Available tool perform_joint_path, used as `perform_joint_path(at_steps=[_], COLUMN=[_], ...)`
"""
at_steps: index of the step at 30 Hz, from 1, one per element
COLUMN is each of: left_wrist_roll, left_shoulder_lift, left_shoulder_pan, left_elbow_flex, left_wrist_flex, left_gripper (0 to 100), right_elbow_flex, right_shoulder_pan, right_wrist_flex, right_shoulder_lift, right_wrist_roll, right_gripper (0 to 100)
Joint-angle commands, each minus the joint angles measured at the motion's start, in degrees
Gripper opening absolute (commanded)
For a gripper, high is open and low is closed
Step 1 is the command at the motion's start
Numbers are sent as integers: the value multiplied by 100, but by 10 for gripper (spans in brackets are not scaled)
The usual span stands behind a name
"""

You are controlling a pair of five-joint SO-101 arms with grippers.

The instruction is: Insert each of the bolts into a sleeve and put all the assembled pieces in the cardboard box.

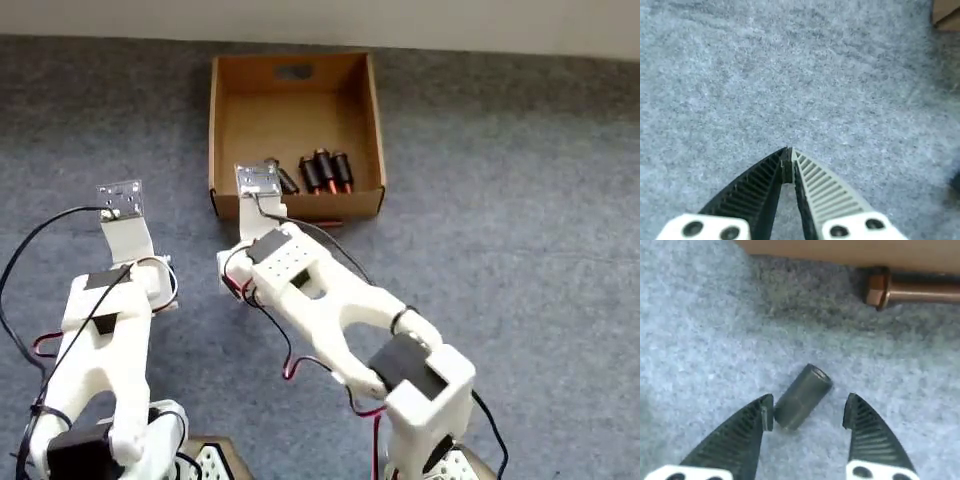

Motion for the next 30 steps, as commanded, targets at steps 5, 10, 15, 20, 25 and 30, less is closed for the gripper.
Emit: perform_joint_path(at_steps=[5, 10, 15, 20, 25, 30], left_wrist_roll=[53, 53, 53, 53, 53, 53], left_shoulder_lift=[-4, -4, -4, -4, -4, -4], left_shoulder_pan=[-40, -40, -40, -40, -40, -40], left_elbow_flex=[-84, -84, -84, -84, -84, -84], left_wrist_flex=[-79, -79, -79, -79, -79, -79], left_gripper=[8, 8, 8, 8, 8, 8], right_elbow_flex=[-725, -725, -716, -488, 1024, 2396], right_shoulder_pan=[48, 84, 127, 497, 963, 1903], right_wrist_flex=[31, 585, 989, 1429, 1297, 1279], right_shoulder_lift=[655, 673, 637, 66, -1341, -2369], right_wrist_roll=[-35, 0, 607, 1530, 2620, 3692], right_gripper=[200, 3, 5, 5, 5, 9])
